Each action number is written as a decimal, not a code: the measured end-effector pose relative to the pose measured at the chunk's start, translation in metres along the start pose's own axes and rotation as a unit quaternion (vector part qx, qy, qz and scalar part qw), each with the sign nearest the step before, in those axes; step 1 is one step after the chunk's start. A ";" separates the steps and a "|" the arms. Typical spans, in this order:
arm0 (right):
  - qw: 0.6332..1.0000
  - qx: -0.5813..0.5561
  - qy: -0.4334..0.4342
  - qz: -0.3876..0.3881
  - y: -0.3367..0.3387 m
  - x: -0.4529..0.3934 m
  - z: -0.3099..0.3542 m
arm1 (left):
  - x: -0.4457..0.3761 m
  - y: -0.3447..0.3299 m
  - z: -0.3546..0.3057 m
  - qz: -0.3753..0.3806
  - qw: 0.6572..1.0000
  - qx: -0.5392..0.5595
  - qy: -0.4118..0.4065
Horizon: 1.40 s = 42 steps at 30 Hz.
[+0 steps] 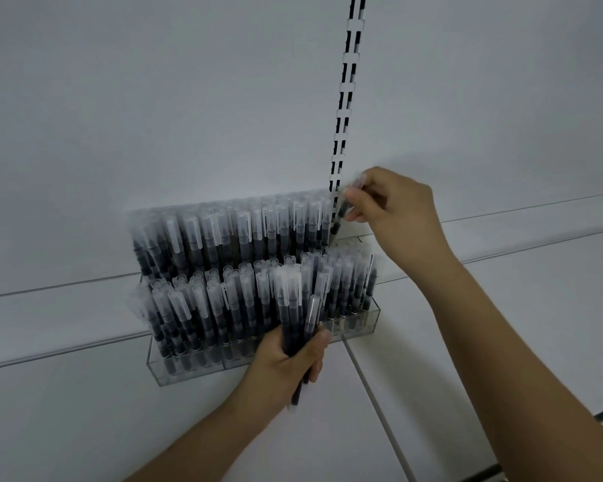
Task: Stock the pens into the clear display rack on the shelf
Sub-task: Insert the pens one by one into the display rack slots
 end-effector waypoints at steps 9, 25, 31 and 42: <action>0.978 0.201 -0.013 0.045 -0.012 -0.018 0.002 | -0.001 0.001 0.001 0.002 1.000 0.001 -0.001; 0.975 0.212 -0.063 0.006 -0.002 0.015 0.008 | -0.001 0.003 0.004 0.004 1.000 0.010 -0.004; 0.990 0.095 -0.101 0.017 -0.028 0.085 0.010 | -0.002 0.004 0.004 0.012 1.000 0.005 -0.014; 0.987 -0.110 -0.088 -0.072 -0.020 0.098 0.002 | 0.000 -0.005 0.001 0.033 0.999 0.000 -0.021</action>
Point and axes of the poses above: each hand's wrist, its own x-axis away from the middle knuckle, its own y-axis out of the back of the hand, z = x × y, the point moved 4 cm from there along -x, towards the middle knuckle, and after that the axes turned 15 degrees about z, right-handed, at the moved point
